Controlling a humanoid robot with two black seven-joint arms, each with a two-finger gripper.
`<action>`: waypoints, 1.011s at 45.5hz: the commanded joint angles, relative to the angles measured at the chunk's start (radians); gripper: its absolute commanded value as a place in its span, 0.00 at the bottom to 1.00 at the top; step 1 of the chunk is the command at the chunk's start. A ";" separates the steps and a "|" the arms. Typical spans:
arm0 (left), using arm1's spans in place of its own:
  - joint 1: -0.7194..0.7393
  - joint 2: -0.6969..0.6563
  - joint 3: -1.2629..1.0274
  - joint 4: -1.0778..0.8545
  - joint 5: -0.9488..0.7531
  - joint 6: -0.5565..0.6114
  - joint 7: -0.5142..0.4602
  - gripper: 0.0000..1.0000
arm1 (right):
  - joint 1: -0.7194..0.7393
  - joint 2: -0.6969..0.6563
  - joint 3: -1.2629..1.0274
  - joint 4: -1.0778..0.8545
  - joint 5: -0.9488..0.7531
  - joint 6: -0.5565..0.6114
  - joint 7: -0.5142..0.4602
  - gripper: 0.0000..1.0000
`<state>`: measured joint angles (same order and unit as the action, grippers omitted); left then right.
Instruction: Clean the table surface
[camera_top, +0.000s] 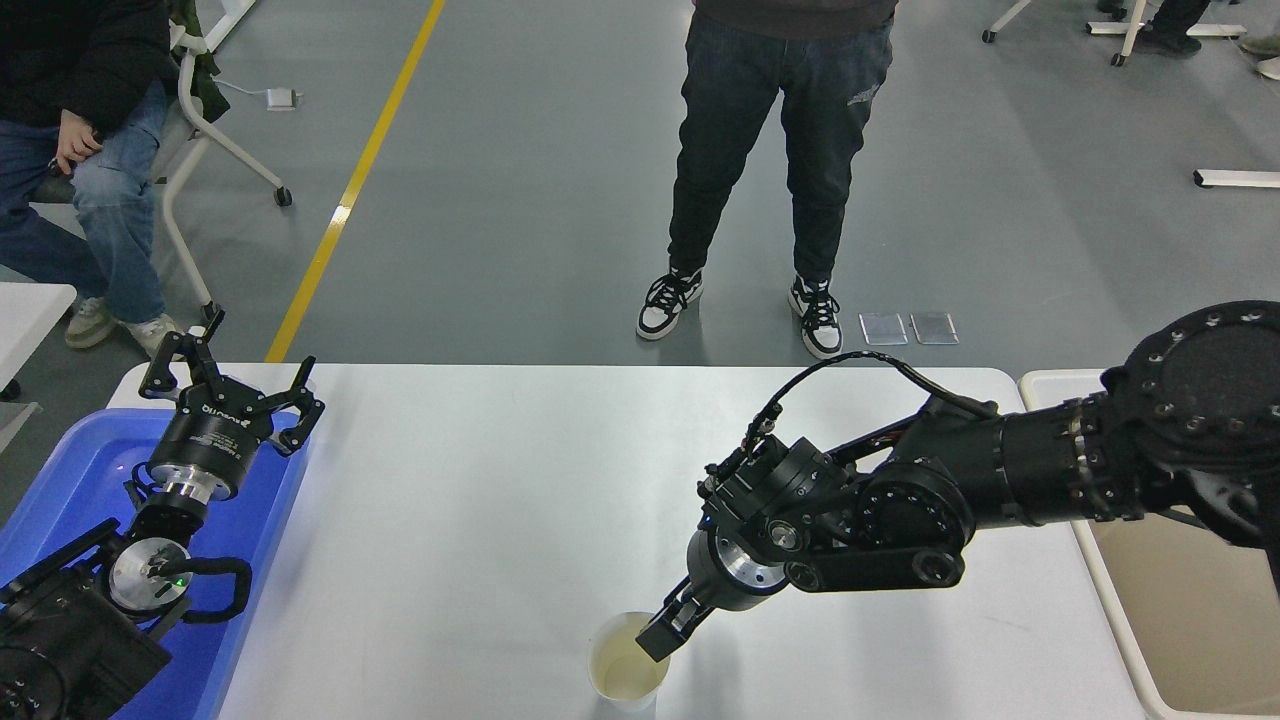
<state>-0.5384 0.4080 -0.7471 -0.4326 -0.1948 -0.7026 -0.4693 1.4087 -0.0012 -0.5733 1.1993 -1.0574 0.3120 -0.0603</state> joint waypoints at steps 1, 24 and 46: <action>0.000 0.000 0.000 0.000 0.000 0.000 0.000 1.00 | -0.030 0.001 0.000 -0.024 -0.007 -0.001 0.033 0.74; 0.000 0.000 0.000 0.000 0.000 0.000 0.000 1.00 | -0.014 0.001 0.003 -0.033 0.002 0.004 0.088 0.00; 0.000 0.000 0.000 0.000 0.000 0.000 0.000 1.00 | 0.136 0.001 0.026 0.040 0.068 0.010 0.137 0.00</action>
<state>-0.5384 0.4080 -0.7471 -0.4326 -0.1948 -0.7026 -0.4693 1.4424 0.0000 -0.5583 1.1818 -1.0423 0.3172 0.0579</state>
